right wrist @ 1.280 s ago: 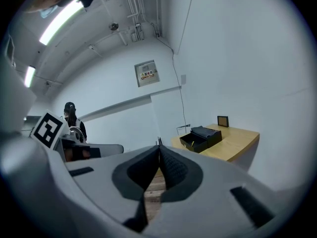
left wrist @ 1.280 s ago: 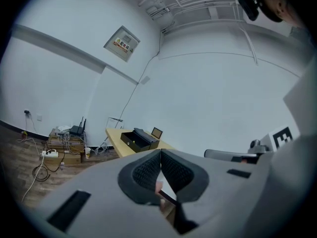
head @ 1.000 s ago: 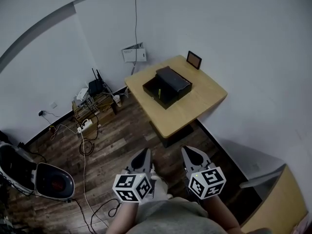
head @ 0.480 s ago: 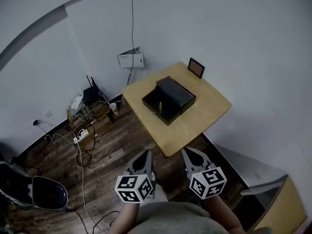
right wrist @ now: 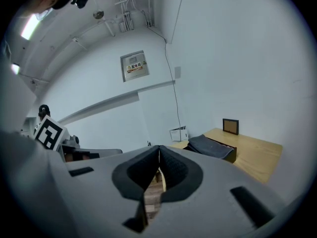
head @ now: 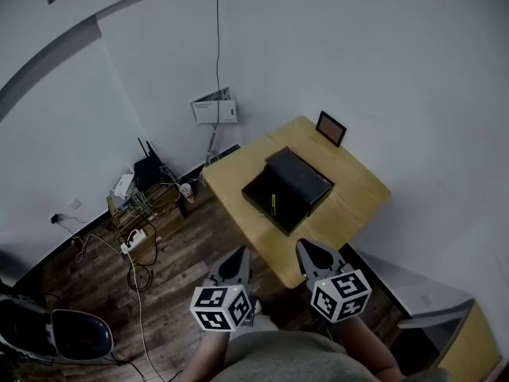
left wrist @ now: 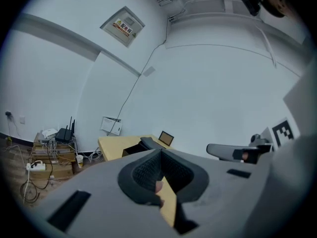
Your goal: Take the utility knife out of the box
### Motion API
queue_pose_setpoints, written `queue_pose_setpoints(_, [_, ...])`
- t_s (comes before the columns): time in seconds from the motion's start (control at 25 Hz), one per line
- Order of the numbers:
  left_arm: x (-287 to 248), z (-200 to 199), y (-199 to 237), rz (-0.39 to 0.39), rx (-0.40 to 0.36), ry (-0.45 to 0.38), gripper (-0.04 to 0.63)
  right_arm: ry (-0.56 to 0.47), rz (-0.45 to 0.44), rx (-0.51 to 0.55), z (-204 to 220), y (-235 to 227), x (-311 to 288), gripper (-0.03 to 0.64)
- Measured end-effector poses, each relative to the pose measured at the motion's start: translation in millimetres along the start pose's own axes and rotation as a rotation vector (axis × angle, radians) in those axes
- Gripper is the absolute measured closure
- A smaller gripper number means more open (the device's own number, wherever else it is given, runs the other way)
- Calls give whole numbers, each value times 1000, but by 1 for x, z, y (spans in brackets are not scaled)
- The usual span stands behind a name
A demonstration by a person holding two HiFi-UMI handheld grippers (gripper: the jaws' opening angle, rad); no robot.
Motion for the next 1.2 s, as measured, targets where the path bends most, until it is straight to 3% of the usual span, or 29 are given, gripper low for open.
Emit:
queue_pose_setpoints(0.6, [-79, -26, 95, 57, 13, 20, 592, -12, 65, 3, -31, -7, -118, 617])
queue_pose_setpoints(1.2, [-114, -15, 131, 107, 46, 74, 592, 45, 184, 23, -27, -42, -174, 617])
Point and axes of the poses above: the fingertips, and each gripper's own axes: x backward along the fingers, y to its left, z out of its underside, the point moved 2 cm from there along x, backward along the fingers, and after that the axes turned 11 degrees about -x, right-handed, at the moved point
